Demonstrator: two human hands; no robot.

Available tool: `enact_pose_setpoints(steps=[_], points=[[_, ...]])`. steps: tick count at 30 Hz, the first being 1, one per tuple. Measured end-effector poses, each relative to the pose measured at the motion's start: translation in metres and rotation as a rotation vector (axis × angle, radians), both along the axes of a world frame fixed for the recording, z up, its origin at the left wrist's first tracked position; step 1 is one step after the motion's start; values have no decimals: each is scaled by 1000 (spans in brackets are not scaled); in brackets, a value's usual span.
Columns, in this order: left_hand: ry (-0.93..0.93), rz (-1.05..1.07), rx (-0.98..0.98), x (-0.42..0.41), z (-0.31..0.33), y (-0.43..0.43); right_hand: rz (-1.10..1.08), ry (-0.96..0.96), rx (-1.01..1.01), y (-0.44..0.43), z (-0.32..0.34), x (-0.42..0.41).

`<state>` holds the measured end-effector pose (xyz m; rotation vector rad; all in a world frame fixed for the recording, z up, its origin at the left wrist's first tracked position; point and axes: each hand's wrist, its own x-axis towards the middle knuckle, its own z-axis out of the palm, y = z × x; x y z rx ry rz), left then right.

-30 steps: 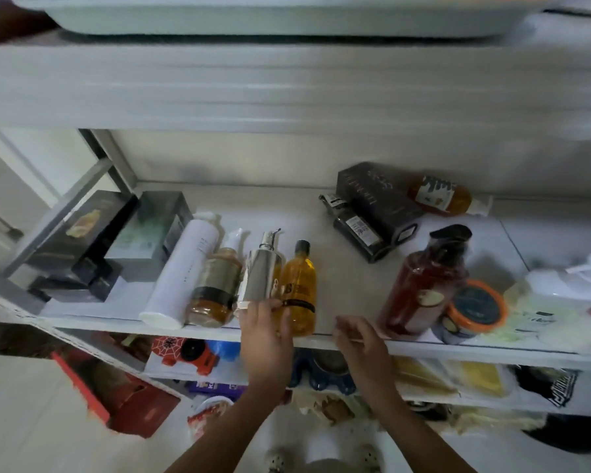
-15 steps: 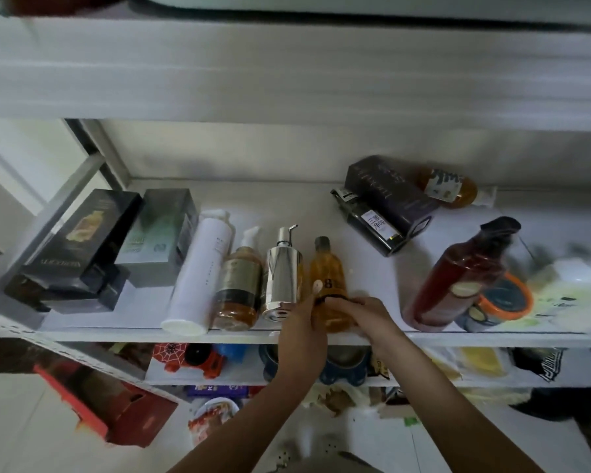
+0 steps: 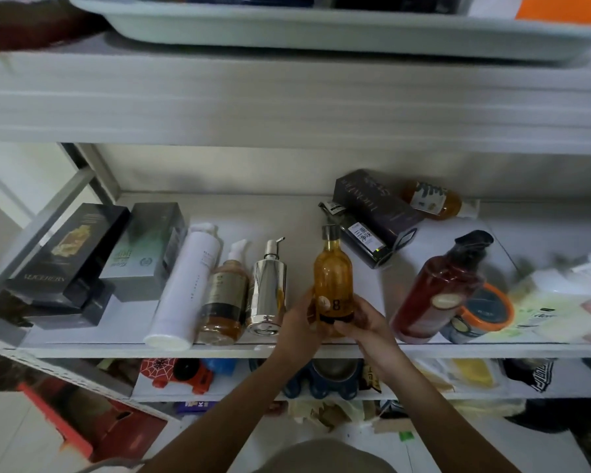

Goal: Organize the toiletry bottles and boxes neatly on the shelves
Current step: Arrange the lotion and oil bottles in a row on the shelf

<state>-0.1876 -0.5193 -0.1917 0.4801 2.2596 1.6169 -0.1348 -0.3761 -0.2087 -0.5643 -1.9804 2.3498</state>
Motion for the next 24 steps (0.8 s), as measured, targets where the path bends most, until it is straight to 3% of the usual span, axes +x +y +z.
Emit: enact_pose_setpoints(steps=[8, 12, 16, 24], points=[[30, -54, -34, 5, -13, 10, -54, 60, 396, 8, -4, 10], [138, -36, -158, 5, -20, 17, -85, 94, 406, 14, -18, 18], [125, -61, -173, 5, -22, 24, -90, -41, 415, 15, -20, 25], [117, -48, -172, 8, -24, 39, -88, 30, 498, 18, -26, 44]])
